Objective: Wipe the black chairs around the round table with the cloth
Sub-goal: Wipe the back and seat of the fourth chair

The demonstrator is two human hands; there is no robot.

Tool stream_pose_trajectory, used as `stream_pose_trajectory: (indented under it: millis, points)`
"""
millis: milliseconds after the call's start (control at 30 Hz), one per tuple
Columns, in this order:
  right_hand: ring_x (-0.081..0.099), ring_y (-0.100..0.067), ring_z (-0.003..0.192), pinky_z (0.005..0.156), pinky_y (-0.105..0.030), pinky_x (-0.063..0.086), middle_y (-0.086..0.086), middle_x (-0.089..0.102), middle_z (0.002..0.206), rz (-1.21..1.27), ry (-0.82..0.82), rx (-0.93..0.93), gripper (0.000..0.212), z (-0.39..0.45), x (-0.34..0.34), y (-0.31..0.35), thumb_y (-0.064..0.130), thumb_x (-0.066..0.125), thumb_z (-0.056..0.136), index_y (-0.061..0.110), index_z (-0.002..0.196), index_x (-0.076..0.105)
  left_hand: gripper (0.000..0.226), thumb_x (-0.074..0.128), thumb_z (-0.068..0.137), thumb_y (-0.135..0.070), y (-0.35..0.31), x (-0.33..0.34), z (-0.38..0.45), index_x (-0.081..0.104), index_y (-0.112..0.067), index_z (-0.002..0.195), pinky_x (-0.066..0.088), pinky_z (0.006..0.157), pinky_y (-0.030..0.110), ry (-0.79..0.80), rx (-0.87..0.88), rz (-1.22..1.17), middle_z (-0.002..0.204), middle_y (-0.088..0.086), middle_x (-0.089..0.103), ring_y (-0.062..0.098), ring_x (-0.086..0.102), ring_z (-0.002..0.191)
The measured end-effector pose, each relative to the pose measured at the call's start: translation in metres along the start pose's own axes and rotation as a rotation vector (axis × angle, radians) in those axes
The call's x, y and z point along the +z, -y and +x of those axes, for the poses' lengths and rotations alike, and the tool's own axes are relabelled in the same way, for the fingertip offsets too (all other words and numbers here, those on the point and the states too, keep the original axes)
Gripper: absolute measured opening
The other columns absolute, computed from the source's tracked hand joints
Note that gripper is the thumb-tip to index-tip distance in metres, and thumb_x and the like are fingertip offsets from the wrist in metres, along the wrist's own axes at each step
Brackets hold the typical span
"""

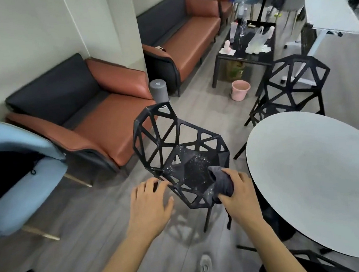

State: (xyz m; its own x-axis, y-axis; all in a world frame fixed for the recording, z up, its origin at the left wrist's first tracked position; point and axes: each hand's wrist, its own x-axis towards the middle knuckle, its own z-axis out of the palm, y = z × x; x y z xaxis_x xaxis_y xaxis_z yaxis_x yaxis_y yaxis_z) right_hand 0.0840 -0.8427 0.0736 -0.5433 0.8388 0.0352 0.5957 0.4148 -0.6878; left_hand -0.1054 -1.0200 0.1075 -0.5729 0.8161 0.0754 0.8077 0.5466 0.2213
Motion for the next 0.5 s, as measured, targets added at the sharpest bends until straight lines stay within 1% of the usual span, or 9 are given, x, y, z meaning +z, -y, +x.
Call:
stream_pose_trajectory:
  millis: [100, 233, 333, 400, 500]
  points:
    - [0.048, -0.021, 0.113, 0.101, -0.040, 0.046, 0.006, 0.047, 0.121, -0.014, 0.032, 0.013, 0.072, 0.044, 0.013, -0.009, 0.017, 0.077, 0.072, 0.037, 0.135, 0.047, 0.036, 0.058, 0.090, -0.045, 0.006, 0.015, 0.028, 0.058, -0.033, 0.124, 0.039, 0.104, 0.042, 0.028, -0.030, 0.018, 0.127, -0.002, 0.056, 0.024, 0.053, 0.117]
    - [0.047, -0.021, 0.114, 0.102, -0.039, 0.045, 0.002, 0.049, 0.124, -0.041, 0.088, -0.006, 0.071, 0.123, 0.033, -0.022, 0.019, 0.079, 0.073, 0.037, 0.135, 0.048, 0.038, 0.059, 0.091, -0.043, 0.013, 0.038, 0.075, 0.059, -0.031, 0.127, 0.041, 0.104, 0.042, 0.085, -0.120, 0.044, 0.131, 0.001, 0.056, 0.025, 0.054, 0.120]
    - [0.046, -0.021, 0.117, 0.105, -0.042, 0.045, 0.001, 0.049, 0.126, -0.069, 0.152, -0.004, 0.071, 0.192, 0.050, -0.035, 0.021, 0.079, 0.074, 0.037, 0.135, 0.047, 0.039, 0.060, 0.091, -0.041, 0.016, 0.060, 0.106, 0.058, -0.028, 0.129, 0.043, 0.102, 0.042, 0.153, -0.225, 0.034, 0.135, 0.003, 0.055, 0.026, 0.055, 0.120]
    - [0.046, -0.022, 0.118, 0.105, -0.044, 0.045, 0.001, 0.049, 0.127, -0.111, 0.201, -0.022, 0.070, 0.239, 0.065, -0.045, 0.023, 0.078, 0.076, 0.038, 0.136, 0.046, 0.041, 0.059, 0.092, -0.040, 0.019, 0.081, 0.127, 0.055, -0.030, 0.131, 0.043, 0.102, 0.040, 0.187, -0.292, 0.034, 0.138, 0.001, 0.051, 0.025, 0.054, 0.120]
    - [0.046, -0.024, 0.118, 0.104, -0.047, 0.045, 0.000, 0.050, 0.127, -0.138, 0.258, -0.057, 0.067, 0.304, 0.099, -0.063, 0.023, 0.077, 0.077, 0.037, 0.135, 0.046, 0.044, 0.065, 0.087, -0.036, 0.029, 0.122, 0.159, 0.057, -0.027, 0.129, 0.044, 0.100, 0.043, 0.195, -0.378, 0.048, 0.136, 0.004, 0.054, 0.028, 0.055, 0.119]
